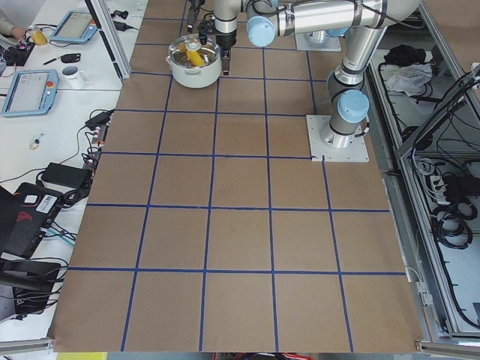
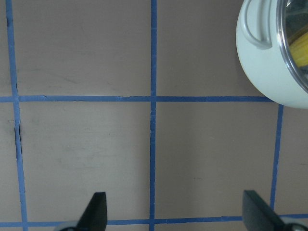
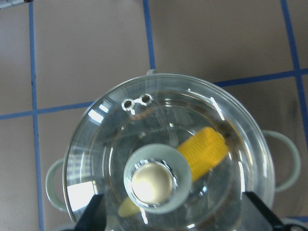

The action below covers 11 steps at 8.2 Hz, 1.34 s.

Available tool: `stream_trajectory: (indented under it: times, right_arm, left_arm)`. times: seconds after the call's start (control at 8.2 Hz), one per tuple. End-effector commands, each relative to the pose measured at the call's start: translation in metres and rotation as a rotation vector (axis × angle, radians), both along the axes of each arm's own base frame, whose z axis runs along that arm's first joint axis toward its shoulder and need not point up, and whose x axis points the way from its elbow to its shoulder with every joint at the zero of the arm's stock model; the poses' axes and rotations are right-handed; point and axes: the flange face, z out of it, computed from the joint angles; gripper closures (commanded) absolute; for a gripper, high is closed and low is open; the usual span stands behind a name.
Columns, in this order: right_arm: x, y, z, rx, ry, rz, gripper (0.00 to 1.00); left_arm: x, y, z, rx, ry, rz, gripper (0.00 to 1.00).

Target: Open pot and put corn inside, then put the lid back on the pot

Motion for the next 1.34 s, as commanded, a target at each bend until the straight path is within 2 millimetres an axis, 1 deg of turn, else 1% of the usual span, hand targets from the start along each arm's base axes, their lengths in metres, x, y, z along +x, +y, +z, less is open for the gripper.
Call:
stream_trajectory:
  times: [0.0,0.12,0.24,0.37,0.61,1.22]
  right_arm:
    - [-0.102,0.075,0.085,0.101,0.063,0.056,0.00]
    - [-0.120,0.111,0.102,0.155,0.070,0.045,0.00]
    - [-0.130,0.137,0.117,0.202,0.079,0.031,0.00]
    - [-0.134,0.144,0.119,0.227,0.083,0.031,0.00]
    - [-0.137,0.145,0.121,0.226,0.094,0.026,0.00]
    - [-0.136,0.144,0.118,0.213,0.101,0.060,0.00]
  left_arm:
    - [0.001,0.003,0.008,-0.007,-0.005,0.081,0.00]
    - [0.001,0.003,0.010,-0.010,-0.007,0.095,0.00]
    - [0.000,0.004,0.012,-0.010,-0.009,0.095,0.00]
    - [0.000,0.005,0.013,-0.012,-0.008,0.118,0.00]
    - [0.000,0.005,0.014,-0.012,-0.008,0.136,0.00]
    - [0.000,0.006,0.011,-0.008,-0.008,0.135,0.00]
